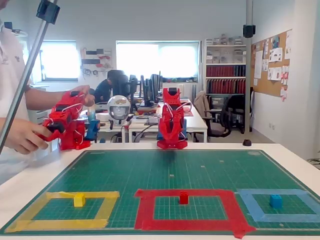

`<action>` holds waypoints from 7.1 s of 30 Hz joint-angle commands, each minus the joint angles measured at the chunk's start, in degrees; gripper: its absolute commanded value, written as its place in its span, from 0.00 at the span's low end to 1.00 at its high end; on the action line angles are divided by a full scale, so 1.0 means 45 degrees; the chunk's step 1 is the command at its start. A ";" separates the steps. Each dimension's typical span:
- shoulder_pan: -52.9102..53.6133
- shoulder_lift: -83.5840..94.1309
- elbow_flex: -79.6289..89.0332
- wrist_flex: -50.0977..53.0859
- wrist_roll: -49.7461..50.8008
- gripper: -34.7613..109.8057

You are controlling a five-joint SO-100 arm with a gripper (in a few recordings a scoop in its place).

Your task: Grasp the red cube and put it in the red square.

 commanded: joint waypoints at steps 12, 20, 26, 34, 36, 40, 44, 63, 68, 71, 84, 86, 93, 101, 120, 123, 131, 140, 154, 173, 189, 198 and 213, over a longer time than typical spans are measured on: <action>-0.0039 0.4844 0.0215 1.0625 -0.0078 0.23; -0.0039 0.6934 0.0215 1.4766 -0.0078 0.23; 0.0078 0.7930 0.0215 1.6719 -0.0078 0.23; -0.0039 0.7930 0.0215 1.7266 -0.0078 0.23; -0.0039 0.7930 0.0215 1.7266 -0.0078 0.23; -0.0039 0.7930 0.0215 1.7266 -0.0078 0.23; 0.0078 0.7930 0.0215 1.7266 0.0000 0.23; 0.0078 0.7930 0.0215 1.7266 0.0020 0.23; 0.0078 0.7930 0.0215 1.7266 0.0020 0.23; 0.0078 0.7930 0.0215 1.7266 0.0020 0.23; 0.0078 0.7930 0.0215 1.7266 0.0020 0.23; 0.0078 0.7930 0.0215 1.7266 0.0020 0.23; 0.0078 0.7930 0.0215 1.7266 0.0020 0.23; 0.0078 0.7930 0.0215 1.7266 0.0020 0.23; 0.0078 0.7930 0.0215 1.7266 0.0020 0.23; 0.0078 0.7930 0.0215 1.7266 0.0020 0.23; 0.0078 0.7930 0.0215 1.7266 0.0020 0.23; 0.0078 0.7930 0.0215 1.7266 0.0020 0.23; 0.0078 0.7930 0.0215 1.7266 0.0020 0.23; 0.0078 0.7930 0.0215 1.7266 0.0020 0.23; 0.0078 0.7930 0.0215 1.7266 0.0020 0.23; 0.0078 0.7930 0.0215 1.7266 0.0020 0.23; 0.0078 0.7930 0.0215 1.7266 0.0020 0.23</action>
